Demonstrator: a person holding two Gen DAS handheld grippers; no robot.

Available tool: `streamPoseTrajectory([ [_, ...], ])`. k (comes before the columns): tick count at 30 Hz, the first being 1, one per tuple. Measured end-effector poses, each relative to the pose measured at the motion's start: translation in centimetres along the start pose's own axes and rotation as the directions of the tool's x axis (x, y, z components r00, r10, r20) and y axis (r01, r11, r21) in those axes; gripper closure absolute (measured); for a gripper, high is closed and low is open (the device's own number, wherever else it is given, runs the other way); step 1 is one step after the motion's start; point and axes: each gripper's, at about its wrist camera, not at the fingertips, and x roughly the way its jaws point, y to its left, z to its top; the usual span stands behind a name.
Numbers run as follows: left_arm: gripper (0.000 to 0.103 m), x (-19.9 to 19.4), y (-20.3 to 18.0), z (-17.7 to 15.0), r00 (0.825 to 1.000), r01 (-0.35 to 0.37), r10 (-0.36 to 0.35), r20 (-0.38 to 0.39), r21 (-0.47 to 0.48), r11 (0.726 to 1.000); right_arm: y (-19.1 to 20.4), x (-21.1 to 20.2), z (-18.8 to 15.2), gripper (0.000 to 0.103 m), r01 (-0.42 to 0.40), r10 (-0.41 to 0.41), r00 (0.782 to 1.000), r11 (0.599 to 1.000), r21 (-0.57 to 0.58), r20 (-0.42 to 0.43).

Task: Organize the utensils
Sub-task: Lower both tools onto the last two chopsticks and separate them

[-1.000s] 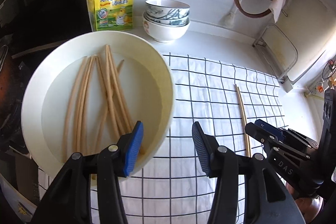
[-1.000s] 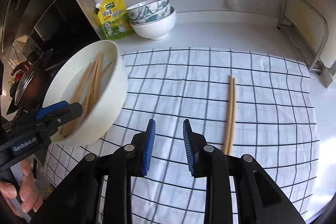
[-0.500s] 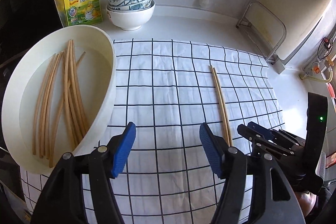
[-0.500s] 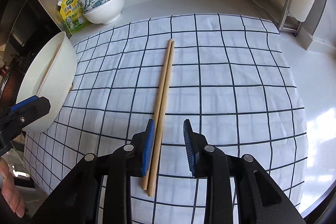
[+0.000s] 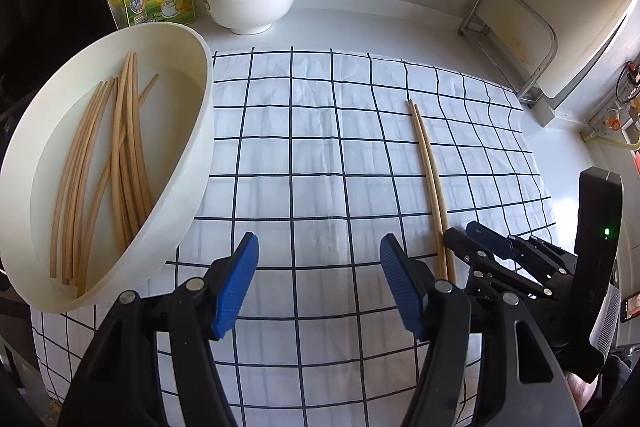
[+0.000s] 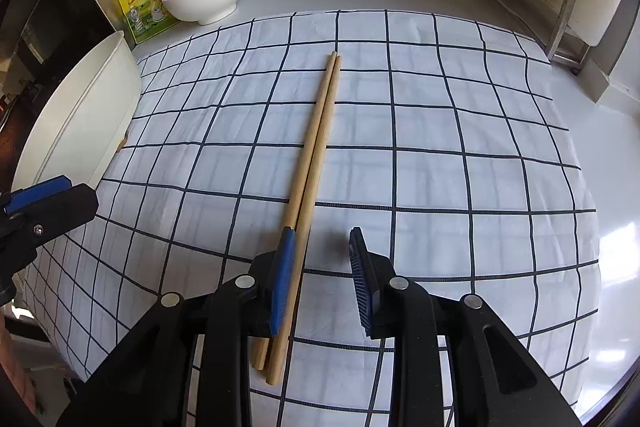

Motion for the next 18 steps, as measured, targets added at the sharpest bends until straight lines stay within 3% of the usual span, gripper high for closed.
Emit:
streamPoseTrajectory([
  [8, 0.041, 0.4, 0.0, 0.0, 1.0, 0.001, -0.001, -0.005, -0.002, 1.0, 1.7, 0.8, 0.5, 0.077, 0.01, -0.009, 1.0, 0.998, -0.066, 0.012],
  [11, 0.041, 0.6, -0.3, 0.1, 1.0, 0.002, -0.002, -0.004, 0.002, 1.0, 1.6, 0.9, 0.6, 0.093, 0.0, 0.001, 1.0, 0.998, -0.065, 0.015],
  [18, 0.04, 1.8, -1.7, 0.3, 1.0, 0.014, -0.014, -0.01, 0.018, 1.0, -0.1, 0.5, 0.2, 0.096, -0.025, 0.026, 0.999, 0.999, -0.029, 0.025],
])
